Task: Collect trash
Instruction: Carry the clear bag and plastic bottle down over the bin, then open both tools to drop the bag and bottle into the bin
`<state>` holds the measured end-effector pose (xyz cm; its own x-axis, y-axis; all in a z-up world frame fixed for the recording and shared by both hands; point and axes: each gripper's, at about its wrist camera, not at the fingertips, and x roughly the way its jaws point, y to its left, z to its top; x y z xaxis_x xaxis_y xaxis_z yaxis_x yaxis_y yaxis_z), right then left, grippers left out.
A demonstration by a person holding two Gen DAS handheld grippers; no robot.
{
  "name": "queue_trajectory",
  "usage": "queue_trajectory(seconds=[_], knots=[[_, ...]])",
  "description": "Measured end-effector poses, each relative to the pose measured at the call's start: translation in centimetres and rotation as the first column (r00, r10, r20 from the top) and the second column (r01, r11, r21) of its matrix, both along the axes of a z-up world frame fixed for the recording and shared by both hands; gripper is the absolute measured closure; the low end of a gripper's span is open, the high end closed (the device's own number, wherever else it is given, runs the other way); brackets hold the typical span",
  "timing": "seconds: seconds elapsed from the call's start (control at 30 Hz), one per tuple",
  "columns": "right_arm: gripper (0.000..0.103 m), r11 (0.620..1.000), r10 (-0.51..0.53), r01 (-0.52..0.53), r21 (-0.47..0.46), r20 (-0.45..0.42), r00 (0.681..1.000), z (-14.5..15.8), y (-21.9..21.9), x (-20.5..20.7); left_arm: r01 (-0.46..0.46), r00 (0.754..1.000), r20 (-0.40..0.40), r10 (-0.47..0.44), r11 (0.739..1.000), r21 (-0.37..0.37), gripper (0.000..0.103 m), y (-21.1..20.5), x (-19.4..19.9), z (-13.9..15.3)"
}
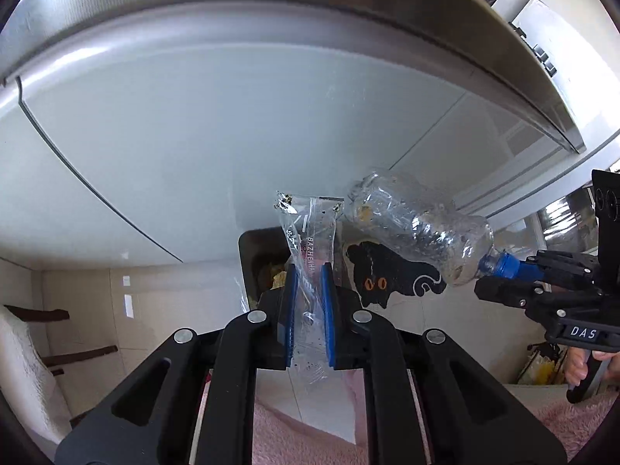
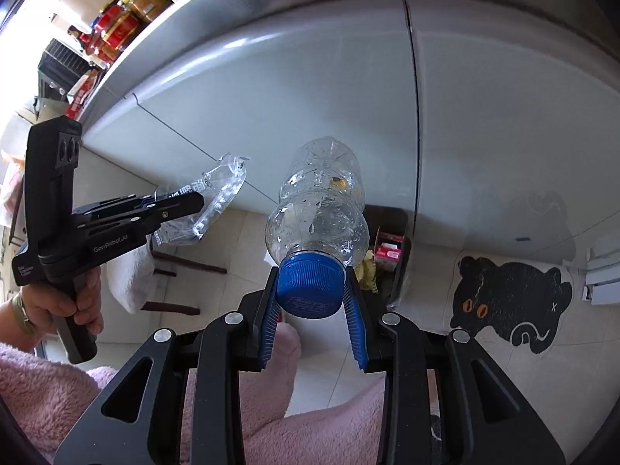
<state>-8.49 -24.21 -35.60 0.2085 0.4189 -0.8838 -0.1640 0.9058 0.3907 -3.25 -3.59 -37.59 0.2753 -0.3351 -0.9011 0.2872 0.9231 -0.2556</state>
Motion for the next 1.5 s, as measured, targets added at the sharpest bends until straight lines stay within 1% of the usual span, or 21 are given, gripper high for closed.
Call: queue_trajectory(seconds=[0.1,0.2,0.33,0.5,0.6,0.7,0.73,0.83,0.87,0.9,0.93,1.03,1.07,1.1,1.13,1.2,1.27,1.33,1.4,1.43,1.5], knots=[[0.07,1.0,0.011,-0.012,-0.021,-0.046,0.999,-3.2,0.8,0.5,-0.015,0.998,-0.057,0.015,1.0,-0.001,0.092,-0.4,0.9,-2.9],[0.07,0.999,0.019,-0.023,-0.041,-0.094,0.995,-6.3,1.6,1.2,-0.009,0.994,-0.113,0.01,1.0,0.009,0.092,-1.2,1.6,-5.5],[0.07,0.998,0.003,-0.014,-0.068,-0.162,0.987,-10.0,1.9,1.7,-0.019,0.981,-0.195,0.019,1.0,0.003,0.092,-1.6,2.7,-8.5],[0.07,0.995,-0.029,0.007,-0.102,-0.216,0.976,-13.4,2.2,3.1,-0.022,0.958,-0.284,0.022,1.0,0.003,0.092,-1.9,3.5,-12.1],[0.07,0.994,-0.017,-0.009,-0.105,-0.246,0.969,-14.7,2.7,3.6,-0.023,0.951,-0.309,0.02,1.0,-0.005,0.092,-2.4,4.2,-13.2],[0.07,0.994,-0.016,-0.012,-0.106,-0.261,0.965,-15.4,3.1,4.1,-0.025,0.944,-0.33,0.02,1.0,-0.011,0.091,-2.3,4.4,-13.7],[0.07,0.995,-0.021,-0.007,-0.103,-0.265,0.964,-15.5,3.1,4.2,-0.025,0.942,-0.335,0.02,1.0,-0.011,0.091,-2.3,4.6,-13.8],[0.066,0.996,-0.042,0.018,-0.091,-0.266,0.963,-15.5,3.3,4.9,-0.036,0.941,-0.336,0.033,0.999,-0.002,0.082,-2.3,5.0,-14.2],[0.058,0.996,-0.044,0.021,-0.086,-0.27,0.962,-15.6,3.3,5.1,-0.044,0.941,-0.336,0.041,0.999,0.001,0.073,-2.3,5.3,-14.1],[0.036,0.996,-0.047,0.024,-0.086,-0.27,0.962,-15.6,3.2,5.3,-0.053,0.942,-0.332,0.053,0.999,0.008,0.061,-2.2,5.5,-14.0],[0.025,0.995,-0.049,0.026,-0.091,-0.261,0.964,-15.4,3.2,5.3,-0.064,0.943,-0.326,0.064,0.998,0.01,0.058,-2.1,5.7,-13.9],[0.026,0.994,-0.029,0.003,-0.109,-0.236,0.971,-14.8,3.3,5.4,-0.068,0.946,-0.315,0.07,0.998,0.016,0.053,-2.0,5.9,-13.5],[0.025,0.993,-0.022,-0.005,-0.117,-0.233,0.972,-14.6,3.3,5.4,-0.068,0.948,-0.312,0.071,0.997,0.019,0.048,-2.0,5.9,-13.3],[0.019,0.993,-0.016,-0.012,-0.121,-0.231,0.973,-14.4,3.3,5.4,-0.069,0.948,-0.308,0.072,0.997,0.022,0.042,-1.8,6.0,-13.1],[0.016,0.992,-0.016,-0.013,-0.123,-0.229,0.973,-14.1,3.2,5.3,-0.071,0.949,-0.307,0.075,0.997,0.024,0.04,-1.8,6.1,-13.0],[0.014,0.993,-0.018,-0.009,-0.12,-0.227,0.974,-13.5,3.0,5.2,-0.078,0.949,-0.303,0.083,0.997,0.026,0.032,-1.6,6.1,-12.5],[0.011,0.993,-0.017,-0.01,-0.12,-0.224,0.975,-12.8,2.7,5.1,-0.09,0.95,-0.298,0.093,0.996,0.022,0.028,-1.4,6.1,-11.7],[0.01,0.992,-0.013,-0.014,-0.124,-0.214,0.977,-12.1,2.5,5.2,-0.092,0.953,-0.288,0.094,0.996,0.02,0.026,-1.2,6.2,-10.9],[0.009,0.992,-0.004,-0.022,-0.123,-0.205,0.979,-10.9,2.4,5.2,-0.095,0.958,-0.271,0.095,0.995,0.013,0.021,-1.1,6.2,-9.4],[0.007,0.992,0.001,-0.026,-0.123,-0.198,0.98,-10.6,2.1,5.2,-0.096,0.961,-0.258,0.095,0.995,0.006,0.021,-1.0,6.2,-8.6],[0.005,0.993,0.009,-0.031,-0.117,-0.181,0.983,-8.9,1.8,5.1,-0.099,0.969,-0.229,0.095,0.995,-0.005,0.017,-0.6,6.0,-6.5]])
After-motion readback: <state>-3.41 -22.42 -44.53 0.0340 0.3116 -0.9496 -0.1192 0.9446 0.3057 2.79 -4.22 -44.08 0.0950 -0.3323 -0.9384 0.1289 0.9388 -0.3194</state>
